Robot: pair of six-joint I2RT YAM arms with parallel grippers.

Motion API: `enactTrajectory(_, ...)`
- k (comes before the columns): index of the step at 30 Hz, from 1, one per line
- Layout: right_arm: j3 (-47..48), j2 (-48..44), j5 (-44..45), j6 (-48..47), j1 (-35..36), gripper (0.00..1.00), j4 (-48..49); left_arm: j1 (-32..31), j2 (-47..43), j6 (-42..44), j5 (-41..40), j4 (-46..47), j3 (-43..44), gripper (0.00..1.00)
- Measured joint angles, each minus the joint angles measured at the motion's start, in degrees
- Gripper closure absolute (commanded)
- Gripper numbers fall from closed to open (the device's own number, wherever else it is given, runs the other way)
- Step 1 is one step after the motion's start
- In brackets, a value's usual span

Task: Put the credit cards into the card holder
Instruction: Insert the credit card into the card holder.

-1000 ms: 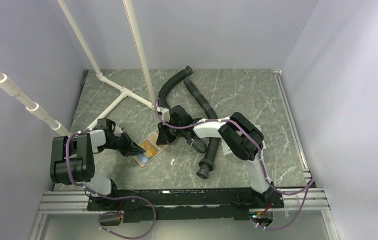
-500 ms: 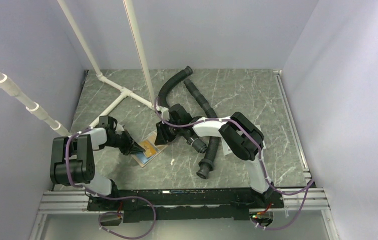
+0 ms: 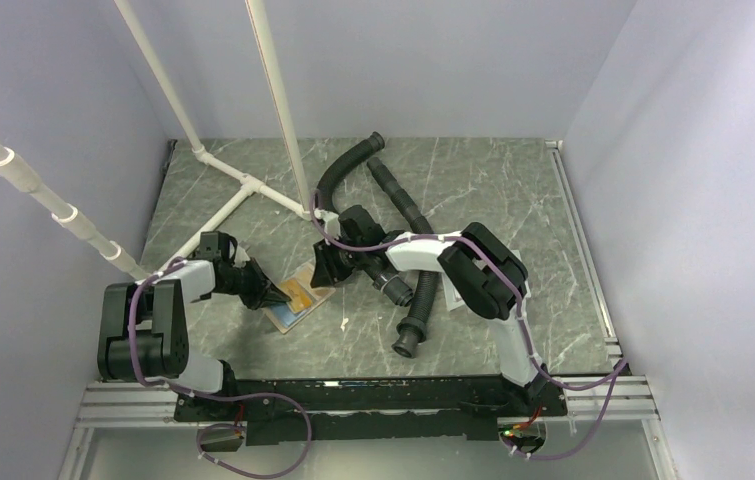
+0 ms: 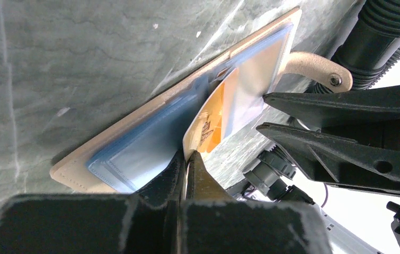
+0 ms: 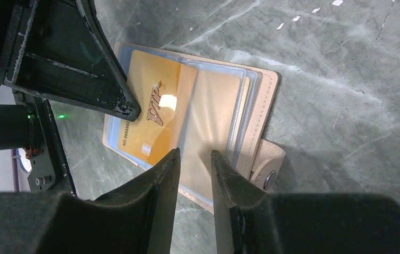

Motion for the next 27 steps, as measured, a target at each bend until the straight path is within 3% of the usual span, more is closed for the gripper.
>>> enactTrajectory(11, 0.22, 1.07, -1.62, 1.66, -0.61, 0.78, 0.87, -0.02, -2.93, -4.26, 0.66, 5.55, -2.99, 1.0)
enactTrajectory(21, -0.9, 1.27, -3.98, 6.84, -1.66, 0.69, 2.89, -0.76, -2.89, -6.49, 0.52, 11.34, -4.57, 1.0)
enactTrajectory(27, 1.14, 0.5, -0.44, 4.52, -2.64, 0.64, -3.43, -1.18, -2.75, -4.48, -0.26, 10.78, -3.87, 1.0)
